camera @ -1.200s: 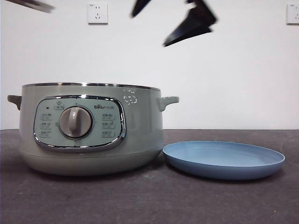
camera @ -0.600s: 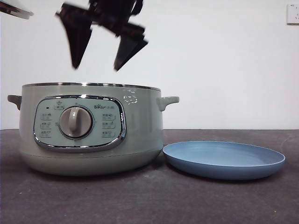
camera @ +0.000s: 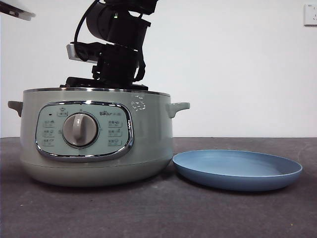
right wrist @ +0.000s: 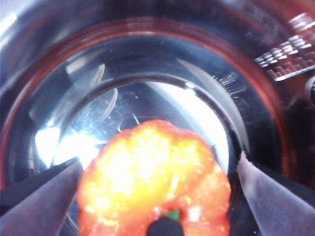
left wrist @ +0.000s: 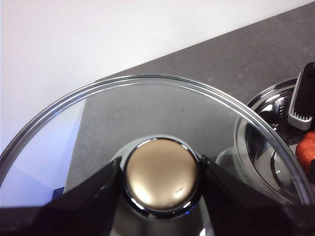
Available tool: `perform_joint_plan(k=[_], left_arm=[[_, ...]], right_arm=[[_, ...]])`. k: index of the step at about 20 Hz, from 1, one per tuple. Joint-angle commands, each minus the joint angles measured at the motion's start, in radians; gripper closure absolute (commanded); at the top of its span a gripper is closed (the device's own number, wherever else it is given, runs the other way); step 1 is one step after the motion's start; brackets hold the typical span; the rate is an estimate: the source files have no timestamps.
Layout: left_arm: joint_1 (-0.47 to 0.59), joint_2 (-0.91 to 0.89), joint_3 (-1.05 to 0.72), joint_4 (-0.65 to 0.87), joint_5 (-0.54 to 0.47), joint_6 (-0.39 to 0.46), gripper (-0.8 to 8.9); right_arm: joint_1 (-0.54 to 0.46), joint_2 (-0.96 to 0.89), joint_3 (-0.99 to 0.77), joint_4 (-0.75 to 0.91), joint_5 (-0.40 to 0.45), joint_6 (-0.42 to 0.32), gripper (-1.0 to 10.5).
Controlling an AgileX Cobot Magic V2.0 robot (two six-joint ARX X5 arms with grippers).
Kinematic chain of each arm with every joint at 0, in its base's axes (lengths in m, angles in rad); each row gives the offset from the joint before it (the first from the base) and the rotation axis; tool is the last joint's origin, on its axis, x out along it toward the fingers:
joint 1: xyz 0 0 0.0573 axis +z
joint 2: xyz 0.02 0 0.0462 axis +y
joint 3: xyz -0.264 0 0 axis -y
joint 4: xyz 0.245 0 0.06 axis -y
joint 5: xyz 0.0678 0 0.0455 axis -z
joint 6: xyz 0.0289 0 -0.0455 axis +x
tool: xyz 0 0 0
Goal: Take the pumpkin out from the steamer,put the pumpkin in the blue plate,close the lid
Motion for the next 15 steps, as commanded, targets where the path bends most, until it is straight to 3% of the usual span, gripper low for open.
perform_joint_plan(k=[1, 2, 7, 11, 15], left_arm=[[0.002, -0.011, 0.019, 0.043, -0.011, 0.016, 8.21], [0.002, -0.011, 0.02, 0.042, -0.011, 0.016, 8.21], [0.002, -0.011, 0.019, 0.043, -0.009, 0.016, 8.21], [0.002, -0.008, 0.019, 0.05, -0.005, 0.016, 8.21], [0.001, -0.008, 0.019, 0.066, -0.001, 0.016, 8.21]], right_arm=[[0.004, 0.008, 0.002, 0.004, -0.001, 0.014, 7.1], [0.004, 0.008, 0.002, -0.006, -0.001, 0.014, 9.5], [0.008, -0.045, 0.002, -0.047, 0.0, 0.026, 9.5], [-0.011, -0.185, 0.002, -0.222, -0.001, 0.027, 9.5], [-0.085, -0.32, 0.001, -0.405, 0.003, 0.121, 9.6]])
